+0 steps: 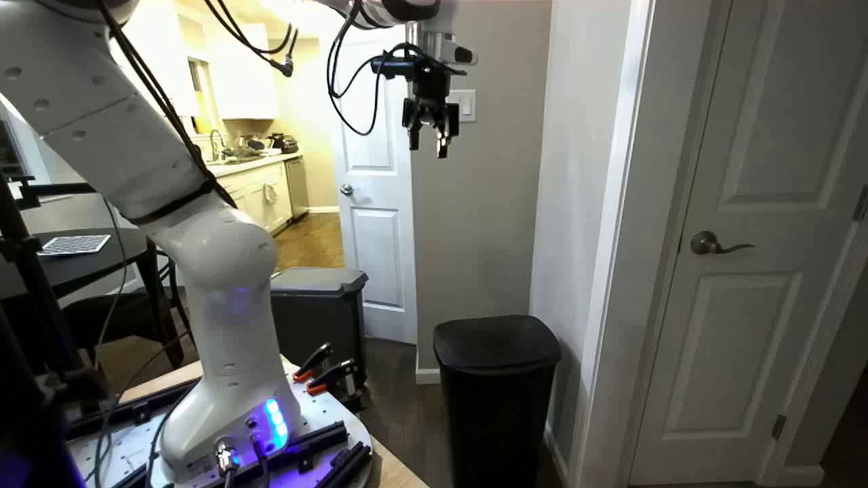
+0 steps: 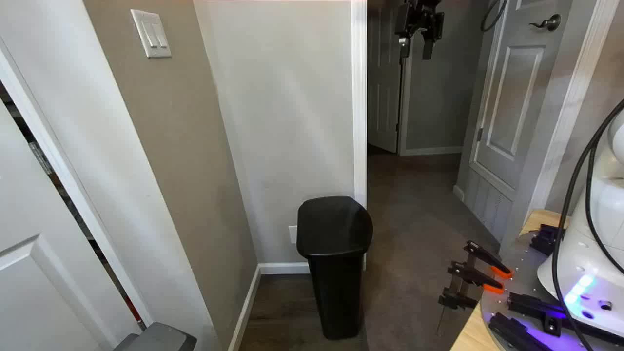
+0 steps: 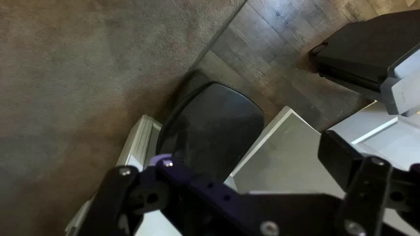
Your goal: Open the black bin.
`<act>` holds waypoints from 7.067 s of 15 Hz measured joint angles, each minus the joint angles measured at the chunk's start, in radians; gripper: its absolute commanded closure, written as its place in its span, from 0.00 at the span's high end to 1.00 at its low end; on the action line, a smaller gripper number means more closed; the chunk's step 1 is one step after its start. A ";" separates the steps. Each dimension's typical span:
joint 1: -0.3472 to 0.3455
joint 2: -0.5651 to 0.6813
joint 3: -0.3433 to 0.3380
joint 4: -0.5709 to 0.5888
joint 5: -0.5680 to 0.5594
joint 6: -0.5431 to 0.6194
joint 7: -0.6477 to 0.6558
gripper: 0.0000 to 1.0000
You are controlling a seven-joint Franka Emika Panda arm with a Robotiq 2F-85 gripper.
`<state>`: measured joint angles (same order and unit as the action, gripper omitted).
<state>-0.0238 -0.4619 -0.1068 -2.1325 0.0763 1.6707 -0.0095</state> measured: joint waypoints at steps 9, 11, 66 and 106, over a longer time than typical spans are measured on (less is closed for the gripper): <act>0.000 0.000 0.000 0.000 0.000 0.000 0.000 1.00; 0.000 0.000 0.000 -0.003 0.000 0.005 -0.002 1.00; -0.253 1.461 -0.030 0.512 1.514 0.443 -0.933 1.00; -0.266 1.832 -0.040 0.890 1.441 0.558 -0.639 1.00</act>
<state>-0.2903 1.3701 -0.1471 -1.2430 1.5175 2.2284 -0.6484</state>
